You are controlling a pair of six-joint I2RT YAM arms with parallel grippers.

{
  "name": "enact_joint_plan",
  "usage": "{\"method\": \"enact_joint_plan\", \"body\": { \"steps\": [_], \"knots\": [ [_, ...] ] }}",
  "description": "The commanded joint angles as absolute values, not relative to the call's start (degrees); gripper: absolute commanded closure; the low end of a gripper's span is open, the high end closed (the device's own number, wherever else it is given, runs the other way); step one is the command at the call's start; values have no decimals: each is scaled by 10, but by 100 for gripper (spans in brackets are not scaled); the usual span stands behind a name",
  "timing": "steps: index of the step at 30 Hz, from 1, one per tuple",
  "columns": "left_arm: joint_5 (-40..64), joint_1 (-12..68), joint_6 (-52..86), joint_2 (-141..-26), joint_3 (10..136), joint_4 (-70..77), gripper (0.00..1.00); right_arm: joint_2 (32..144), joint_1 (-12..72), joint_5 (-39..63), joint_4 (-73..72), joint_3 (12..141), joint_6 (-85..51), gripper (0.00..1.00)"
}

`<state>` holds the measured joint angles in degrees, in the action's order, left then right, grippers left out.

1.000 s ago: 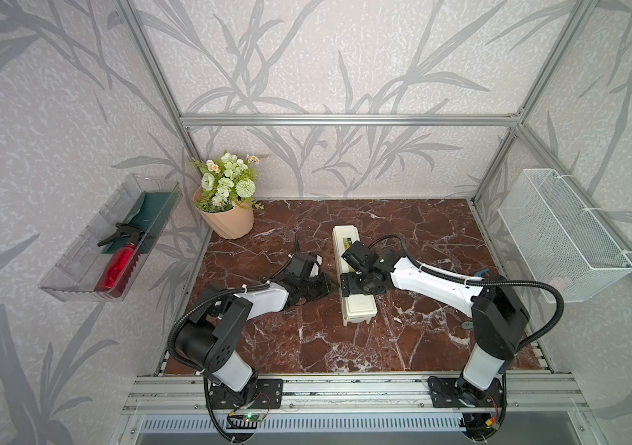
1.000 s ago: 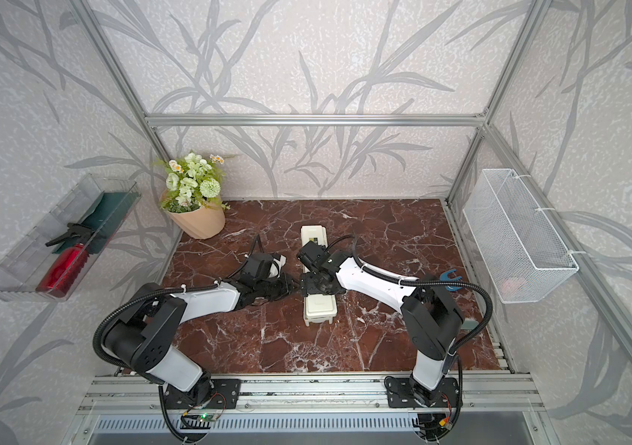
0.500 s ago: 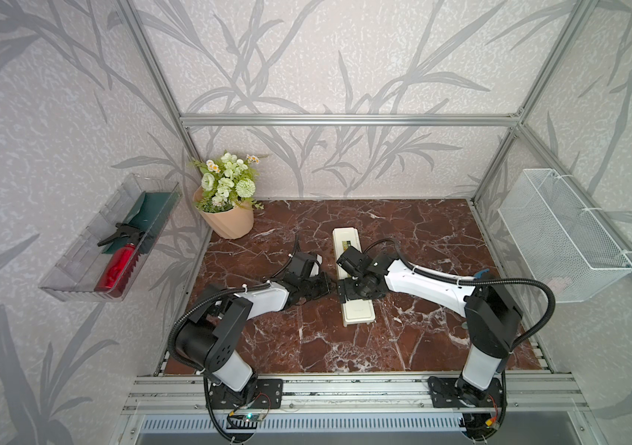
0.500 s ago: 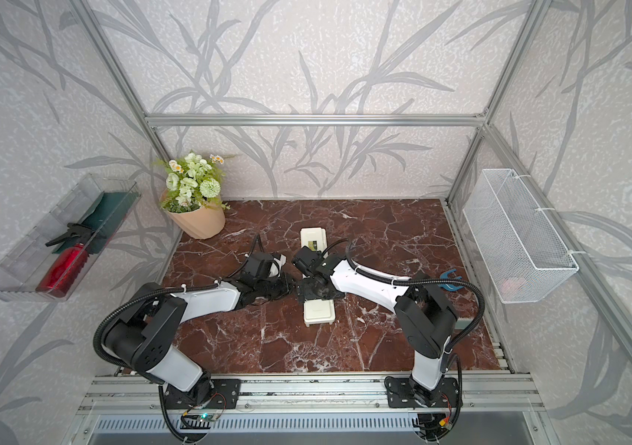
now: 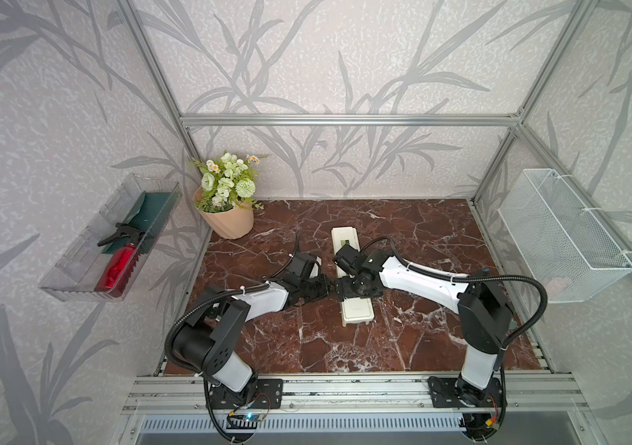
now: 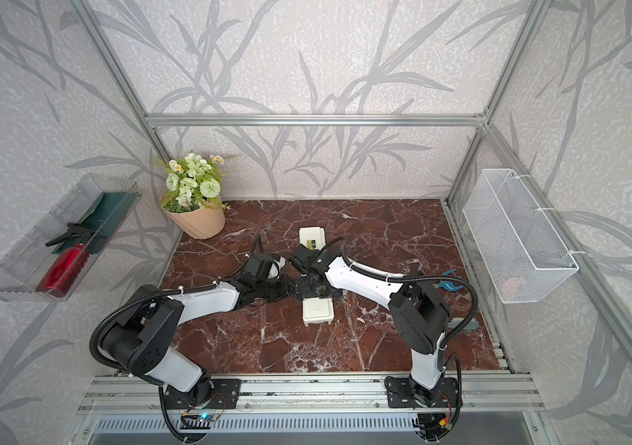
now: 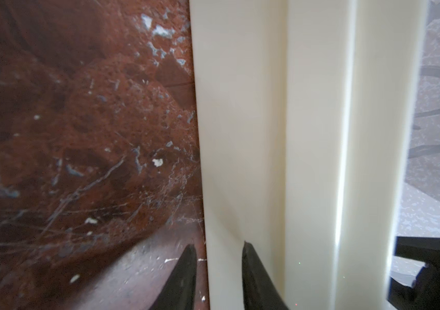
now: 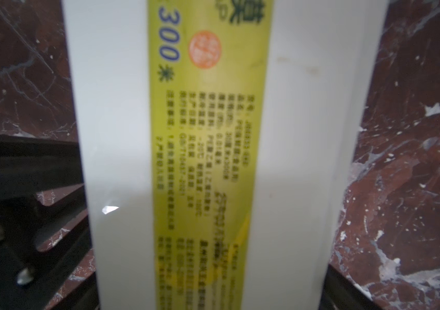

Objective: Put plastic wrap rolls into dispensers
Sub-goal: Close the lid on the plastic wrap cutting box.

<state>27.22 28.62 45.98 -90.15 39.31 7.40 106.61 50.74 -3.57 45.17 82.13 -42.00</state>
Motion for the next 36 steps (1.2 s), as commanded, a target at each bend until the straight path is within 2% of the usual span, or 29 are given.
{"method": "enact_joint_plan", "body": {
  "steps": [1, 7, 27, 36],
  "knots": [
    [266, 289, 448, -881, 409, 50, 71, 1075, 511, -38, 461, 848, -413, 3],
    [267, 288, 448, -868, 392, 42, 73, 1095, 512, -21, 467, 857, -412, 1],
    [272, 290, 449, -845, 388, 33, 73, 1053, 500, -39, 444, 796, -396, 1],
    [272, 290, 444, -846, 396, 24, 70, 1057, 497, -17, 427, 792, -393, 1]
  ]
}}
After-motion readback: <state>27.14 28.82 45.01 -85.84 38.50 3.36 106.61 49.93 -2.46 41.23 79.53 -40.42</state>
